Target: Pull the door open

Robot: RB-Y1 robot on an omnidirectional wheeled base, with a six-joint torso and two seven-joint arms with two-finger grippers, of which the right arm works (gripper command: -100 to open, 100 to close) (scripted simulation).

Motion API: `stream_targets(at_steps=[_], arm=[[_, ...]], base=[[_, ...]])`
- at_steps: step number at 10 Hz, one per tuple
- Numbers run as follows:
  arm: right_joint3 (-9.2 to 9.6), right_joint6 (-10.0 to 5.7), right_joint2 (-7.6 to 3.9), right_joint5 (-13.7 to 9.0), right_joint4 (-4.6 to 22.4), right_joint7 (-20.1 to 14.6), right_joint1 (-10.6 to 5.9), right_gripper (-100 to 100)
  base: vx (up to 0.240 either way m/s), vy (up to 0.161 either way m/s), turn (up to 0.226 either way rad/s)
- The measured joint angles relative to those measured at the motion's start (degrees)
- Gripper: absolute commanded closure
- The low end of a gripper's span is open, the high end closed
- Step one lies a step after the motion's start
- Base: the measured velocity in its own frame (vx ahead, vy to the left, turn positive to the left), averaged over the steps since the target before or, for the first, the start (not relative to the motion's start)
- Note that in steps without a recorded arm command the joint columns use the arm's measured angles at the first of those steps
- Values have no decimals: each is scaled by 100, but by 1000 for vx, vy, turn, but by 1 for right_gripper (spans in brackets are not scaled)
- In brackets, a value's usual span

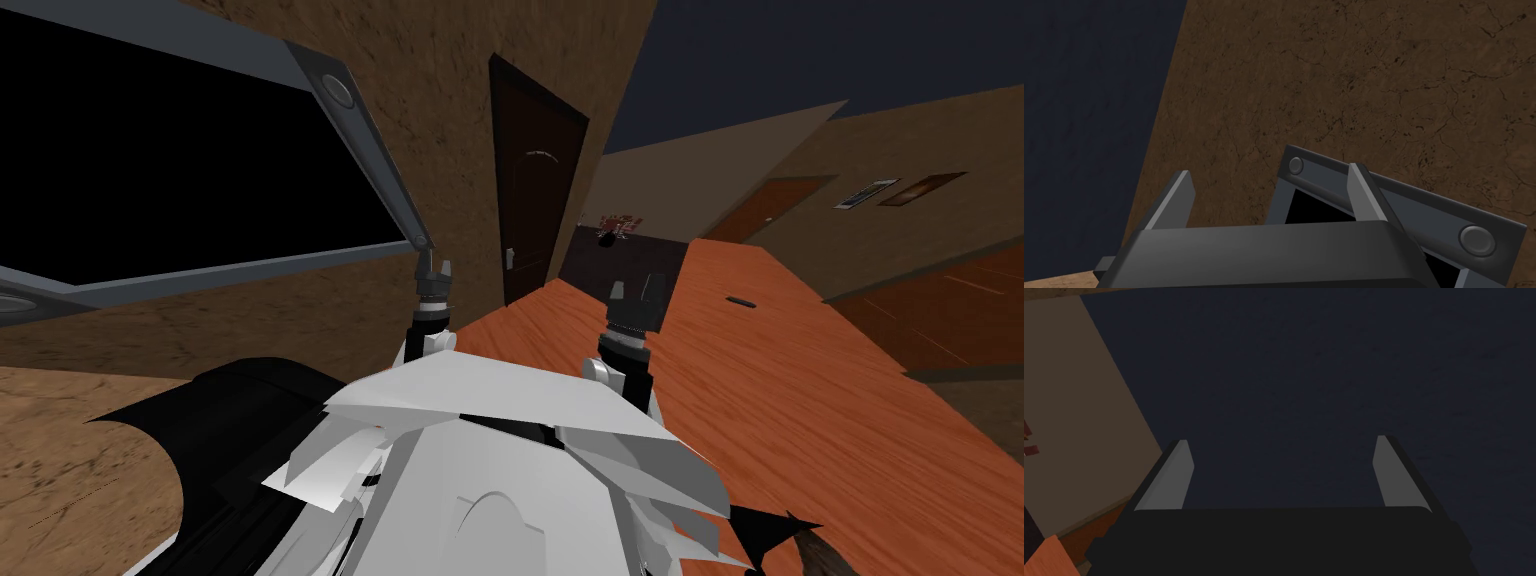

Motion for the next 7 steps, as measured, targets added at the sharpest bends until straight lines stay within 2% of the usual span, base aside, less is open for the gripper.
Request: stream_targets(at_steps=[2, 3, 5, 7], arm=[[4, 55, -114, 139, 223, 179, -134, -100], [51, 50, -133, 239, 392, 290, -214, -100], [67, 7, -270, 420, 752, 511, -334, -100], [73, 31, -387, 573, 1004, 696, -437, -100]], base=[[143, 8, 82], [156, 13, 136], [165, -4, 99], [142, 6, 101]])
